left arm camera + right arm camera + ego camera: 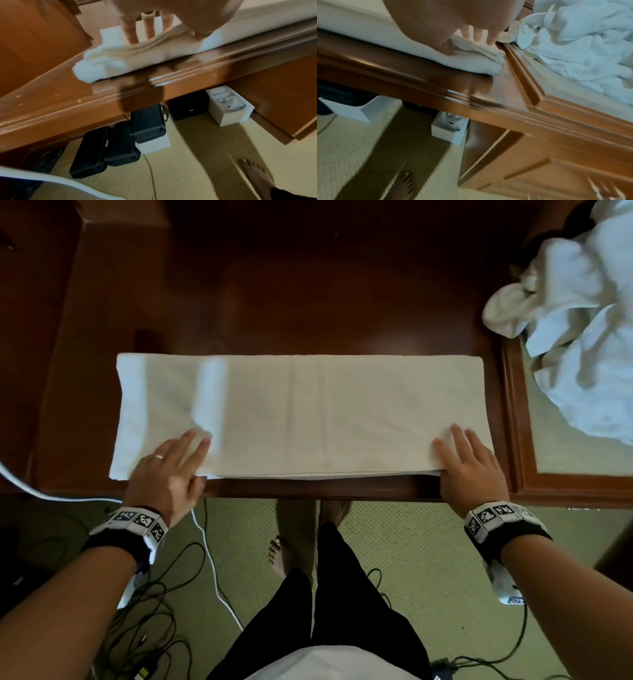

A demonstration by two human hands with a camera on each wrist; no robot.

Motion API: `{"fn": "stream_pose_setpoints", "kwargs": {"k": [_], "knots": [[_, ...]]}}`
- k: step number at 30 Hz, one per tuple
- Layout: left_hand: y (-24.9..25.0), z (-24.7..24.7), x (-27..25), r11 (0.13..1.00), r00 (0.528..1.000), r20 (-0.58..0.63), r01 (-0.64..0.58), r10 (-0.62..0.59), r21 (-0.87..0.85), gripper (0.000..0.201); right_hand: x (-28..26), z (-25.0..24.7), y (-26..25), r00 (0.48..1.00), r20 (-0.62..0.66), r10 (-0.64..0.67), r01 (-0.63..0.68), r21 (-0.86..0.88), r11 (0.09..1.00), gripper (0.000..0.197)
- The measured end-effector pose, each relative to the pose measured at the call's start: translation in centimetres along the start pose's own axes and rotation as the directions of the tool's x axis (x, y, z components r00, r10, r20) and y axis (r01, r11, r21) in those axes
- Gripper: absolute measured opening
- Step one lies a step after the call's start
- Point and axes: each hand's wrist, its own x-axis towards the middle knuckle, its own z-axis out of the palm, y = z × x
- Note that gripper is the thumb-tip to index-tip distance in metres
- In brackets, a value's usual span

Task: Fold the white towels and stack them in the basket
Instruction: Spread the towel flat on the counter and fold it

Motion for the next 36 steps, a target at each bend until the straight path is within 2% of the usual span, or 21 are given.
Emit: {"fn": "stream_pose_setpoints", "kwargs": {"k": [3,6,8,11,13,15,18,20,21,23,25,26,29,32,34,36], "knots": [[-2.0,0.0,-0.1,0.998,0.998,-0.007,0.057,-0.056,0.016,0.074,0.6,0.3,-1.8,0.988,-0.035,-0.149,0.150,0.026,0.988,0.065],[-3.3,0.0,-1.1,0.997,0.997,0.011,0.078,-0.078,0.005,0.079,-0.8,0.8,-1.6,0.992,-0.026,-0.127,0.129,0.084,0.988,0.065],[-3.5,0.1,-1.6,0.998,0.998,0.026,0.061,-0.062,0.020,0.081,-1.1,1.0,-2.2,0.989,-0.058,-0.133,0.136,0.056,0.989,0.063],[-4.1,-0.5,-1.6,0.997,0.995,0.075,0.071,-0.073,0.025,0.082,0.3,0.9,-5.1,0.969,-0.097,-0.225,0.230,0.038,0.973,0.059],[-4.2,-0.9,-1.7,0.995,0.988,0.116,0.094,-0.098,0.040,0.073,0.7,0.9,-6.5,0.949,-0.113,-0.295,0.304,0.077,0.949,0.050],[-4.1,-1.6,-2.1,0.993,0.989,0.095,0.112,-0.115,0.040,0.057,0.1,0.5,-6.7,0.943,-0.134,-0.303,0.317,0.100,0.943,0.035],[-3.4,-3.1,-1.0,0.994,0.994,0.008,0.105,-0.105,0.032,0.062,0.3,-0.5,-7.6,0.922,-0.240,-0.304,0.335,0.099,0.937,0.036],[-1.8,-3.3,1.5,0.996,0.996,-0.026,0.091,-0.090,0.016,0.066,2.3,-1.0,-10.1,0.924,-0.271,-0.271,0.310,0.112,0.944,0.035],[-0.7,-3.2,2.8,0.996,0.996,-0.018,0.086,-0.086,0.009,0.068,3.4,-1.1,-12.0,0.934,-0.244,-0.261,0.294,0.110,0.949,0.037],[1.1,-2.0,5.0,0.995,0.994,0.056,0.096,-0.098,0.036,0.072,5.1,-1.2,-15.6,0.972,-0.073,-0.222,0.228,0.088,0.970,0.051],[0.2,-0.4,5.4,0.982,0.969,0.164,0.174,-0.185,0.079,0.075,5.9,-0.3,-17.2,0.978,0.132,-0.161,0.156,0.048,0.987,0.065],[-1.1,0.2,4.9,0.968,0.949,0.198,0.232,-0.247,0.093,0.078,5.8,0.3,-17.2,0.971,0.191,-0.146,0.141,0.037,0.989,0.070],[-4.5,0.5,3.4,0.940,0.911,0.231,0.325,-0.342,0.108,0.085,5.5,0.8,-16.8,0.961,0.221,-0.167,0.170,0.005,0.985,0.080],[-2.7,-0.2,4.3,0.919,0.909,0.146,0.394,-0.392,0.011,0.088,6.6,-0.3,-18.2,0.978,0.150,-0.148,0.142,0.051,0.989,0.078],[1.2,-0.4,6.0,0.939,0.939,0.082,0.338,-0.333,-0.061,0.083,7.9,-0.9,-19.9,0.985,0.070,-0.160,0.153,0.096,0.983,0.073],[5.0,0.4,7.3,0.969,0.966,0.111,0.239,-0.231,-0.061,0.083,9.0,-0.6,-21.1,0.974,0.061,-0.216,0.210,0.090,0.974,0.073]]}}
